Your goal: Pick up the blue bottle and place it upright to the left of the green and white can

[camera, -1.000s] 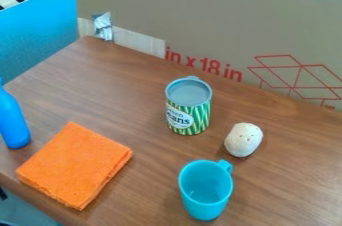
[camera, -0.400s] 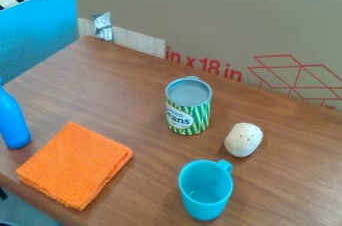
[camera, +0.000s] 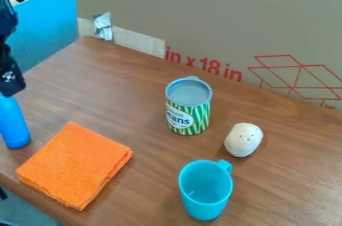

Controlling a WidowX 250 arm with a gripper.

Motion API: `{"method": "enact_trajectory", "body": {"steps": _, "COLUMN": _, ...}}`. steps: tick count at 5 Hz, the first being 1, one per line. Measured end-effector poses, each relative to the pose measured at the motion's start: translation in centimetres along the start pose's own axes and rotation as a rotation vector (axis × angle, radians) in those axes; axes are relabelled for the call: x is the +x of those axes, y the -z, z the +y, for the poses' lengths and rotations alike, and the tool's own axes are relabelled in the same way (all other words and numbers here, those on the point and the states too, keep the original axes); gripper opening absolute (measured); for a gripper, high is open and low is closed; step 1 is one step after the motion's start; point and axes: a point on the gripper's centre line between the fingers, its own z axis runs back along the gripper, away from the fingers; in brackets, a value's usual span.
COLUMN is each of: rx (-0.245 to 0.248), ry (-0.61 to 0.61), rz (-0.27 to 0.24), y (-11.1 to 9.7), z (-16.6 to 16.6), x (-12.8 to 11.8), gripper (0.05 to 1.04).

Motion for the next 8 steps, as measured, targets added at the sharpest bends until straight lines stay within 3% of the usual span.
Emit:
{"method": "enact_trajectory", "body": {"steps": 2, "rx": 0.084, "ry": -0.041, "rz": 0.108, "y": 2.6, "z": 0.6, "x": -0.3, "gripper": 1.001}}
{"method": "enact_trajectory", "body": {"steps": 3, "rx": 0.118, "ry": -0.061, "rz": 0.114, "y": 2.6, "z": 1.2, "x": -0.5, "gripper": 0.941}}
{"method": "enact_trajectory", "body": {"steps": 4, "rx": 0.083, "ry": -0.059, "rz": 0.108, "y": 2.7, "z": 0.9, "x": -0.6, "gripper": 0.659}}
{"method": "enact_trajectory", "body": {"steps": 5, "rx": 0.007, "ry": -0.068, "rz": 0.113, "y": 2.4, "z": 0.3, "x": -1.0, "gripper": 0.388}}
{"method": "enact_trajectory", "body": {"steps": 6, "rx": -0.028, "ry": -0.066, "rz": 0.12, "y": 1.5, "z": 0.2, "x": -0.7, "gripper": 0.349}}
{"method": "enact_trajectory", "body": {"steps": 7, "rx": -0.012, "ry": -0.088, "rz": 0.111, "y": 0.3, "z": 0.8, "x": 0.8, "gripper": 0.349}}
{"method": "enact_trajectory", "body": {"steps": 8, "rx": -0.041, "ry": -0.146, "rz": 0.118, "y": 0.4, "z": 2.1, "x": 4.3, "gripper": 0.349}}
